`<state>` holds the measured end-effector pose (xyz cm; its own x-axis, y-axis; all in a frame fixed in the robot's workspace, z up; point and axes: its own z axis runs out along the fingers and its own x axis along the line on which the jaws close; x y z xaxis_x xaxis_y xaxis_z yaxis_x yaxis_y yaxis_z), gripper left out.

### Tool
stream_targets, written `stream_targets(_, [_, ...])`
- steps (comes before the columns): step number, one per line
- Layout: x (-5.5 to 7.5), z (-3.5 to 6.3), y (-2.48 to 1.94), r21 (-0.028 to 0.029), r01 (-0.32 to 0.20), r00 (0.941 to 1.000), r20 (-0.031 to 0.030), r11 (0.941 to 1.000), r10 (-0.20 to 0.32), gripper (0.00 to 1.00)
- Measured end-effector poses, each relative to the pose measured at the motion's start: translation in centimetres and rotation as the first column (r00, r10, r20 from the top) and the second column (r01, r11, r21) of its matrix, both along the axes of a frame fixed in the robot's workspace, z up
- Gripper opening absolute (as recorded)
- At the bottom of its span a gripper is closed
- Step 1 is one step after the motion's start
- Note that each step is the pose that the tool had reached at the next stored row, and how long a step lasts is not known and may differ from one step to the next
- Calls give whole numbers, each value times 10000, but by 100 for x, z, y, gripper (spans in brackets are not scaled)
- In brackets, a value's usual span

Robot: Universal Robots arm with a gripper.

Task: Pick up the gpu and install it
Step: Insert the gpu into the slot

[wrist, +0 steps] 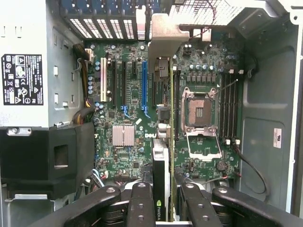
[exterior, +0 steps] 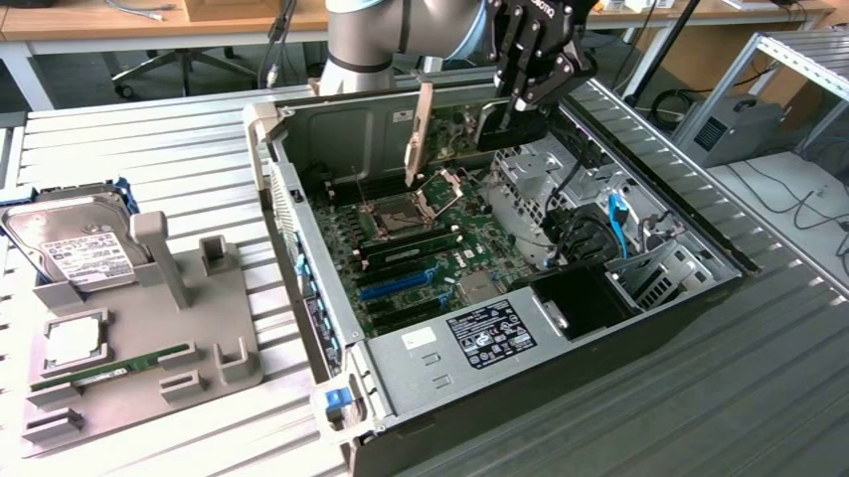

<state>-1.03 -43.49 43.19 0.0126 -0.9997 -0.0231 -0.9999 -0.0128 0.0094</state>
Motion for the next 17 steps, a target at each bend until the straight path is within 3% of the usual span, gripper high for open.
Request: stream_targets(17, [-165, 0, 0, 0, 65, 10000, 0, 10000, -65, 27])
